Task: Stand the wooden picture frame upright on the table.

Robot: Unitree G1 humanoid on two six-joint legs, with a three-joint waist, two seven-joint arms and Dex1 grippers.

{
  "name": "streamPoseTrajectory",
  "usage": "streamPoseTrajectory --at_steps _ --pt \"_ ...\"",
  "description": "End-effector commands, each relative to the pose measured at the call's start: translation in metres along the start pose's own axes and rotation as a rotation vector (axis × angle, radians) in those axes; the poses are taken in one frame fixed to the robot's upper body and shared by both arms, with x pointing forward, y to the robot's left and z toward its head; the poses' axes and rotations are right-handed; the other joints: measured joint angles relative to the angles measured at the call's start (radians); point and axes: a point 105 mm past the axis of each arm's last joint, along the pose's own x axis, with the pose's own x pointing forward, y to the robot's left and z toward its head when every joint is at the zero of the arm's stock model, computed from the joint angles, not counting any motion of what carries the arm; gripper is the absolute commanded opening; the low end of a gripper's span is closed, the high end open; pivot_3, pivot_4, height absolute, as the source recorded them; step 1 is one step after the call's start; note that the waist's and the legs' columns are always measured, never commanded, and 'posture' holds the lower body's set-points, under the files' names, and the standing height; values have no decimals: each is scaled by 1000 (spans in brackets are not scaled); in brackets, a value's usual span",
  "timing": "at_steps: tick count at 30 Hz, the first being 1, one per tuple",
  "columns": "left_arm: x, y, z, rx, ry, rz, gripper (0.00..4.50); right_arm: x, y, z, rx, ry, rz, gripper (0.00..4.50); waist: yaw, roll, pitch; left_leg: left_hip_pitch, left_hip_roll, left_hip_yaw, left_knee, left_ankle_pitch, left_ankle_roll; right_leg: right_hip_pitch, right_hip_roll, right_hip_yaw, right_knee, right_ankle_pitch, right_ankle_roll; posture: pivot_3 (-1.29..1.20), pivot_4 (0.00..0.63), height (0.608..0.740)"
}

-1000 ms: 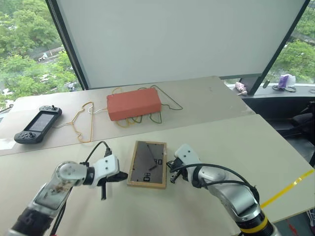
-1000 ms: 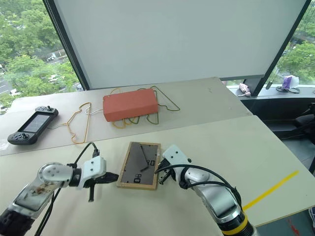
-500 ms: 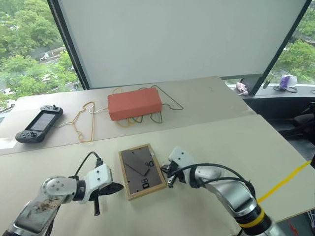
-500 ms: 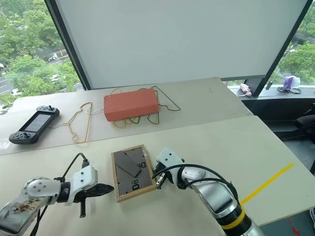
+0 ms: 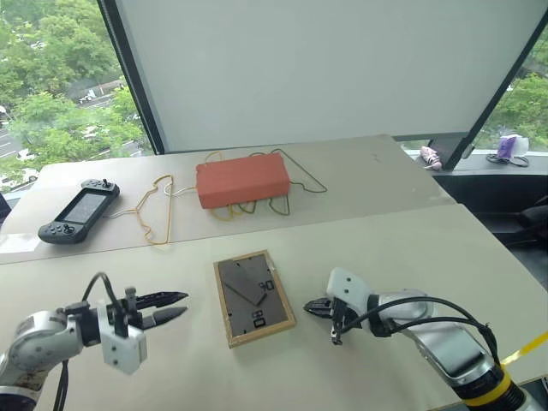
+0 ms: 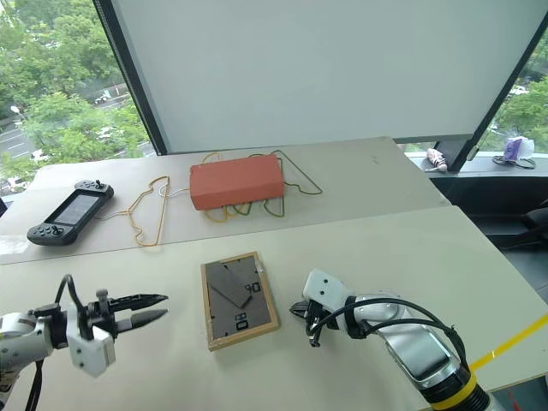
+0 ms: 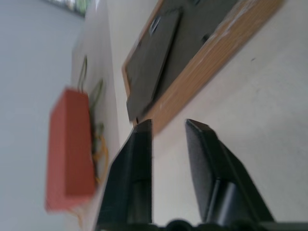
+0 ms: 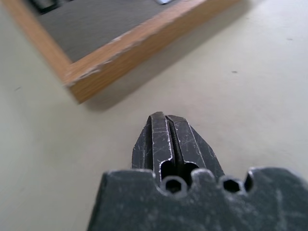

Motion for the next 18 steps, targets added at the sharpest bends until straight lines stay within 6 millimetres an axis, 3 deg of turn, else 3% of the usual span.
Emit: streamPoseTrajectory --at_steps 1,4,5,12,18 --pt "13 -11 8 105 -99 20 2996 13 7 -11 19 75 84 0 -5 0 0 0 0 0 0 0 0 1 0 0 0 0 0 0 150 740" --pt "26 -13 5 110 -105 33 4281 19 4 -5 83 78 110 0 -19 -1 -1 4 1 0 0 0 0 2 1 0 2 1 0 0 150 740" --pt "30 -14 2 106 -101 27 4430 20 2 -2 109 77 109 0 -23 -1 -1 4 1 0 0 0 0 3 1 0 3 1 0 0 150 740" --pt "37 -28 -3 85 -104 -25 4430 25 14 10 150 100 189 0 -29 2 -3 6 1 0 0 2 -3 3 1 0 6 1 0 0 150 740" --pt "23 -40 -34 131 40 -132 4430 43 25 23 125 96 220 0 -33 4 -4 7 2 0 -2 3 -5 3 2 0 7 1 0 0 150 740"
